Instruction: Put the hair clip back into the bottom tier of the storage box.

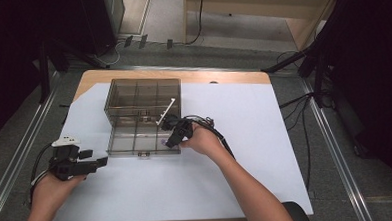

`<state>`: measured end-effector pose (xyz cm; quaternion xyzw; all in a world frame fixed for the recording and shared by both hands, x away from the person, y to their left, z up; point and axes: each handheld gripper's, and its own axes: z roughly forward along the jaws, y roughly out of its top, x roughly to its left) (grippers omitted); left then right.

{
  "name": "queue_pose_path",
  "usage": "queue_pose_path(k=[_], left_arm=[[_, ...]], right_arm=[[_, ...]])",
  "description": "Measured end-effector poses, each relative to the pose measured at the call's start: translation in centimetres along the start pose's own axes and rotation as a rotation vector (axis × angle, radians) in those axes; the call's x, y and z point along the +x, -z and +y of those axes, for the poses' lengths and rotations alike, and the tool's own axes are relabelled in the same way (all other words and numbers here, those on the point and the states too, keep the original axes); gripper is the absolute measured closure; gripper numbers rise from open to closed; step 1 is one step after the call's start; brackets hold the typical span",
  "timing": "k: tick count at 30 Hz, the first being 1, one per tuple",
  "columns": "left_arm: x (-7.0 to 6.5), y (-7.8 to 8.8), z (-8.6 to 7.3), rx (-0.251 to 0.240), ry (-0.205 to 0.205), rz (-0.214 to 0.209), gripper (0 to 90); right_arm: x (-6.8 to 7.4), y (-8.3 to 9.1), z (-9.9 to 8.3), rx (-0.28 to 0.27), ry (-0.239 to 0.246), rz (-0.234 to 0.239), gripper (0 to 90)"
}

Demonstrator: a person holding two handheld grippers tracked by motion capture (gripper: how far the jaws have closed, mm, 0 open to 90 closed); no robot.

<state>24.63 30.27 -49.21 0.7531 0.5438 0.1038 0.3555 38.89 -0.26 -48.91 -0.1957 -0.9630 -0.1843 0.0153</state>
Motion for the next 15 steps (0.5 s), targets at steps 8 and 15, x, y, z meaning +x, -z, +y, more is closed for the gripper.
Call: queue_pose_path(k=[8, 15], left_arm=[[-0.01, 0.0, 0.02, -0.001, -0.002, -0.001, 30.9], [0.02, -0.03, 0.14, -0.003, 0.0, -0.004, 30.9]], right_arm=[[0.05, 0.02, 0.0, 0.001, -0.001, -0.003, 74.4], [-0.12, 0.56, -0.03, -0.023, -0.015, 0.004, 70.3]])
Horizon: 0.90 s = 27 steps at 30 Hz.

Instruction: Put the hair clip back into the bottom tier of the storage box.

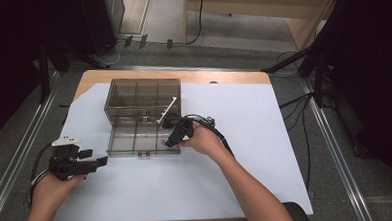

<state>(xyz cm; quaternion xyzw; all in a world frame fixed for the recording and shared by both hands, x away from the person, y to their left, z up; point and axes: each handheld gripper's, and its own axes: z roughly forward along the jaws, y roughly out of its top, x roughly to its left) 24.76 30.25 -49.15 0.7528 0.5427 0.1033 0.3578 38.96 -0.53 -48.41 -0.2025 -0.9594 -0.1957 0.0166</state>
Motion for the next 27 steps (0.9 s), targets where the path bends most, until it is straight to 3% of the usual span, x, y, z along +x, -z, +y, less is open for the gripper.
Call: queue_pose_path(k=[11, 27], left_arm=[[0.1, -0.2, 0.3, -0.004, -0.007, -0.002, 30.9], [-0.3, -0.5, 0.8, -0.003, -0.018, -0.014, 30.9]], right_arm=[[-0.4, 1.6, -0.4, -0.056, -0.026, 0.012, 66.4], [-0.9, 3.1, -1.6, -0.094, -0.055, 0.009, 62.7]])
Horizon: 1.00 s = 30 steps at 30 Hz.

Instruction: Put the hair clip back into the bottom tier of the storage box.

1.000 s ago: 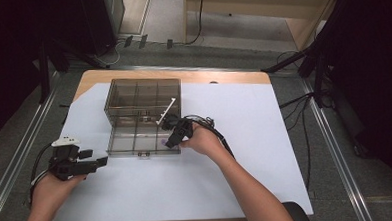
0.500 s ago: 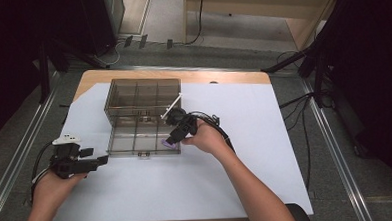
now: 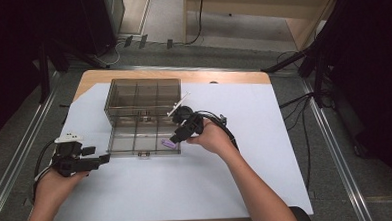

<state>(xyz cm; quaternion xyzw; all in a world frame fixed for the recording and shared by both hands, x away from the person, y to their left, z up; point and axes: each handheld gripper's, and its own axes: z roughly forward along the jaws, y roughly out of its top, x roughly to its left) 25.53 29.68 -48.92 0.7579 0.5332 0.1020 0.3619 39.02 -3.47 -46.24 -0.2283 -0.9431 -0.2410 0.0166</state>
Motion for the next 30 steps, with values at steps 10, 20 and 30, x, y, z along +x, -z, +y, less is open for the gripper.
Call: queue_pose_path(k=[10, 20, 30], left_arm=[[-0.1, -0.3, 0.3, 0.0, -0.007, -0.007, 30.9], [0.0, -0.4, 0.7, -0.006, -0.01, -0.009, 30.9], [-0.1, -0.8, 1.1, -0.009, -0.013, -0.018, 30.9]], right_arm=[[-0.8, 1.2, -0.9, -0.032, -0.023, -0.012, 61.0], [-1.8, 2.2, -2.2, -0.065, -0.058, -0.025, 58.0], [-2.6, 3.4, -3.5, -0.1, -0.086, -0.044, 56.2]])
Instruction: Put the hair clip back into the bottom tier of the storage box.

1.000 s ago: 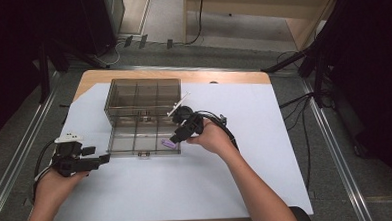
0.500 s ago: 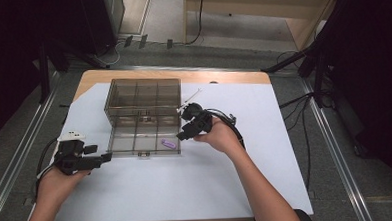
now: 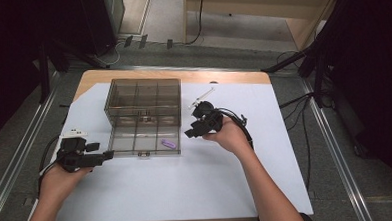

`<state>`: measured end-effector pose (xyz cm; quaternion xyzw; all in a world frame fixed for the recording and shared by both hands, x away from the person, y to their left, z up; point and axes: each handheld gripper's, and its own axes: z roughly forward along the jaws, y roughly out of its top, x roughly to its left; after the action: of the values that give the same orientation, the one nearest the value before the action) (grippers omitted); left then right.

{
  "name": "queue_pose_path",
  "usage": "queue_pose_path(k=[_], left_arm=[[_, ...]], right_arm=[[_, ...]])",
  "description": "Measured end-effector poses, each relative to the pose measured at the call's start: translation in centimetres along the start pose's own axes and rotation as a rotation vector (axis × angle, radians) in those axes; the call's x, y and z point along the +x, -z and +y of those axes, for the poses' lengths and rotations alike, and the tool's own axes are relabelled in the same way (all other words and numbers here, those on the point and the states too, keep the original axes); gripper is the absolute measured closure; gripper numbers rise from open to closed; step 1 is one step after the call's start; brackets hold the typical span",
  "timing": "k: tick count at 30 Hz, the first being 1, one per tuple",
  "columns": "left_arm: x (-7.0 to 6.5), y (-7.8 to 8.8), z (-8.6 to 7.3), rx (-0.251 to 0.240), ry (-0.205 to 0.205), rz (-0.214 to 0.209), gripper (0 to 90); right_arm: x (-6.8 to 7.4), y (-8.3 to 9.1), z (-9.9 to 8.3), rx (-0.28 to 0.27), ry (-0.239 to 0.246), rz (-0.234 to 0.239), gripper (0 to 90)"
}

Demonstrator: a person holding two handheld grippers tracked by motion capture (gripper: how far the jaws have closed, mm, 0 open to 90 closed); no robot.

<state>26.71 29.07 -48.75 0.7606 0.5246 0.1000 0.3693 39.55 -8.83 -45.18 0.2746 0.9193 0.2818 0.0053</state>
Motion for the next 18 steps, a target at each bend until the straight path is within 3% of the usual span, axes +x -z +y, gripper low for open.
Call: queue_pose_path(k=[18], left_arm=[[0.0, -0.5, 0.7, -0.002, -0.016, -0.011, 30.9]], right_arm=[[-2.4, 2.1, -2.4, -0.065, -0.053, -0.039, 55.0]])
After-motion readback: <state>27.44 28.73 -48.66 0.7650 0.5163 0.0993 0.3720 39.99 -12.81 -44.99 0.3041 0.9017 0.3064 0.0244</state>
